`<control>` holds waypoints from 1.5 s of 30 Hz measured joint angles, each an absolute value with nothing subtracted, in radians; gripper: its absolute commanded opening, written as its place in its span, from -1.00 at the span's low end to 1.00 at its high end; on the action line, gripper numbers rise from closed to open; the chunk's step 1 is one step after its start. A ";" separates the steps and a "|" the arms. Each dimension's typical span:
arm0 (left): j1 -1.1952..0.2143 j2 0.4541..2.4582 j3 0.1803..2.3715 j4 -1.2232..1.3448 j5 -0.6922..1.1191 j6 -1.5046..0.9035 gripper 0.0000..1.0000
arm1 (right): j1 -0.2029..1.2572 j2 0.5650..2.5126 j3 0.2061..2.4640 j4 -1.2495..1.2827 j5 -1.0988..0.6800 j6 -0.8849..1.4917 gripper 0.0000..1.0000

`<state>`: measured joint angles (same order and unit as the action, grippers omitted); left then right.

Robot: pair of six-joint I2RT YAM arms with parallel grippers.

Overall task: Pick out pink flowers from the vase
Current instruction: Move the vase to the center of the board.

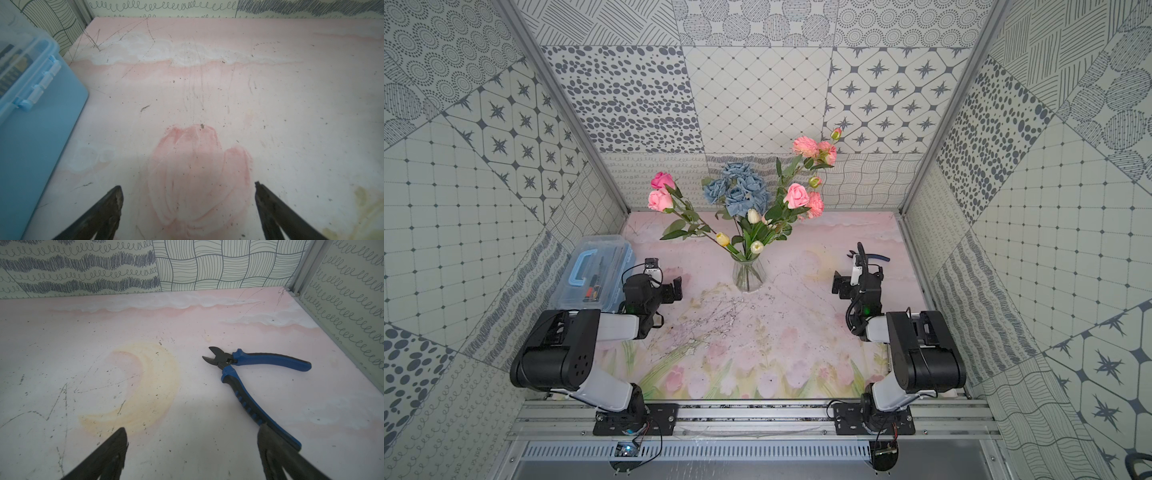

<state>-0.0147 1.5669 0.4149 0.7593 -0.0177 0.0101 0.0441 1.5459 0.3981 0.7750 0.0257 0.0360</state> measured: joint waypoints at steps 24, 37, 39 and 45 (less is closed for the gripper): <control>-0.338 1.137 0.599 0.267 -0.231 -0.187 0.97 | 0.049 1.237 0.622 0.359 0.014 0.239 0.96; -0.759 1.432 0.370 0.686 -0.409 -0.154 0.96 | 0.199 1.239 0.532 0.293 -0.226 0.416 0.96; -0.781 1.549 0.374 0.809 -0.417 -0.117 0.97 | 0.231 1.219 0.508 0.286 -0.228 0.417 0.96; -0.816 1.781 0.493 1.061 -0.406 -0.009 0.97 | 0.250 1.180 0.477 0.227 -0.228 0.415 0.96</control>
<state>-0.8162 1.7805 0.4934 1.0615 -0.4057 -0.0093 0.2504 1.1801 0.4767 0.2272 -0.2279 0.4152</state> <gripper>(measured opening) 0.987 0.979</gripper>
